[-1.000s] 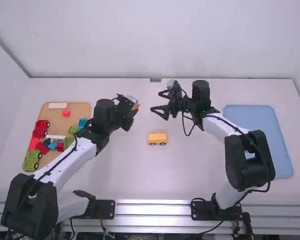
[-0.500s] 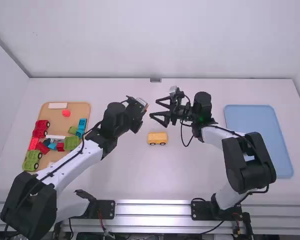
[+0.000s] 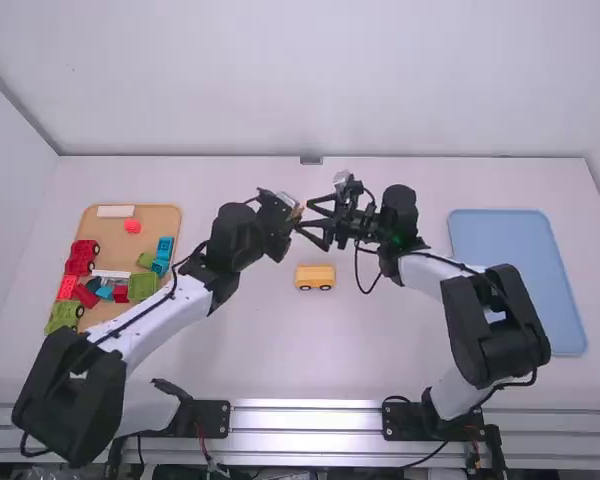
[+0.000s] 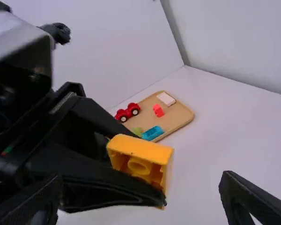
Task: Assemble lego blocks to make yellow taxi
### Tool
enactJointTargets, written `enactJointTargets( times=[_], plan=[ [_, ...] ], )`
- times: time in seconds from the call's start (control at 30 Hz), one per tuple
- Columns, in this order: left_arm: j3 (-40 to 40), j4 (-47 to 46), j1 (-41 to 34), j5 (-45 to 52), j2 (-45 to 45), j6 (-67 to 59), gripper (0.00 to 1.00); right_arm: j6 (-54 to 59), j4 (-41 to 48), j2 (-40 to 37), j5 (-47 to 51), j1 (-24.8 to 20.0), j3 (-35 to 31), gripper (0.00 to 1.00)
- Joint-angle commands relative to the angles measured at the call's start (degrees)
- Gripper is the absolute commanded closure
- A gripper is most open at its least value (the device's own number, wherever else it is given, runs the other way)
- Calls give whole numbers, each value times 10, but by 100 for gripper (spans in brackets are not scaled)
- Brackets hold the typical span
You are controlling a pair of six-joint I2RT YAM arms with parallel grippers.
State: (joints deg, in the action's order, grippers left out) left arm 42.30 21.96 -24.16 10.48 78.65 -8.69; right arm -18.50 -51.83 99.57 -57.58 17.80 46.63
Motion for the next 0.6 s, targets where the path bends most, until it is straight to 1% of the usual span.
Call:
enactJointTargets(
  times=[0.0,0.17,0.23,0.37,0.47,0.5,0.57],
  plan=[
    [-15,13,-4,26,1,4,98,-1,0,-15,40,9,-2,14],
    [-37,53,-4,26,1,4,98,-2,-1,-15,85,20,-2,16],
    [-49,75,-4,26,1,3,96,-1,-7,-15,88,24,-2,16],
    [-57,87,-4,23,1,3,98,-2,-9,-15,87,24,0,16],
    [-57,84,-4,21,1,3,98,-2,-9,-15,71,24,3,13],
    [-57,81,-3,21,1,3,98,-2,-17,-15,49,19,3,10],
    [-59,82,-1,21,1,3,98,-7,-35,-15,15,9,3,9]
  ],
)
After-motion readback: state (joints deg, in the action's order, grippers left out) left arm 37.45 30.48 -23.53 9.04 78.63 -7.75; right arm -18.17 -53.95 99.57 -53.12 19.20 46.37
